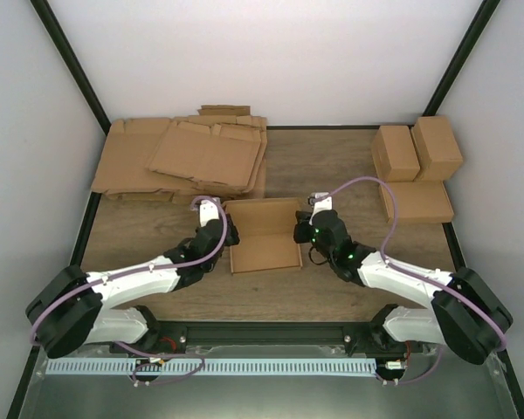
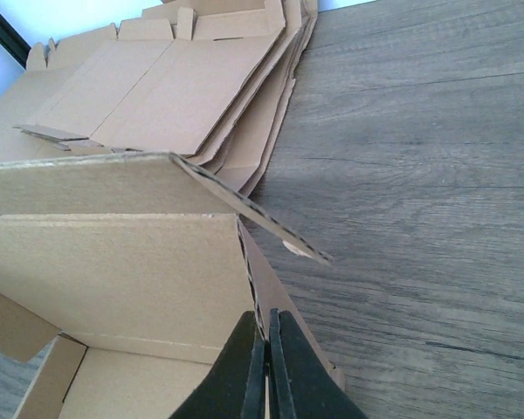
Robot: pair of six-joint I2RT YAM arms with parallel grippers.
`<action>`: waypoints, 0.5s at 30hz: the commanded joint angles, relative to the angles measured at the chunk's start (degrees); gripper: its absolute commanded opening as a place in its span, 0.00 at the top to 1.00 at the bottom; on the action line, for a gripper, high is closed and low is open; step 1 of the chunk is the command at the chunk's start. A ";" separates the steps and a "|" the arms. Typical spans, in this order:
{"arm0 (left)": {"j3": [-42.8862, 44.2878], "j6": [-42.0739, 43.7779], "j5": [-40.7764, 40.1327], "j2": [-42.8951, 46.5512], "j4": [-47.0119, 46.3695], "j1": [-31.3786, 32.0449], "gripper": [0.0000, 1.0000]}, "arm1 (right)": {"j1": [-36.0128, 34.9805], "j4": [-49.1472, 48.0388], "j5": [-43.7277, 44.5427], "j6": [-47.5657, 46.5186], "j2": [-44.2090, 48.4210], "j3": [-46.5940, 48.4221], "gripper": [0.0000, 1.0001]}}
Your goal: Fold the paper box
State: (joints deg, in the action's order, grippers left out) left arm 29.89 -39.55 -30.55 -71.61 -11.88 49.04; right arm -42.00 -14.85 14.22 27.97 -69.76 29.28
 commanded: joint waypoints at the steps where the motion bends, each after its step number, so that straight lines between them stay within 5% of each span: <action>1: 1.88 -5.97 2.95 -2.13 -0.88 1.61 0.96 | -1.51 -2.48 -1.18 1.06 0.69 -1.01 0.99; 15: 3.82 -12.67 2.08 -4.59 3.86 6.22 0.96 | -2.83 0.71 -0.73 5.40 3.25 -4.97 0.99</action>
State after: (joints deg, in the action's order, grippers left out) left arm 32.75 -48.01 -33.87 -74.65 -9.34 52.34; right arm -42.61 -16.45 16.86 30.76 -67.40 26.15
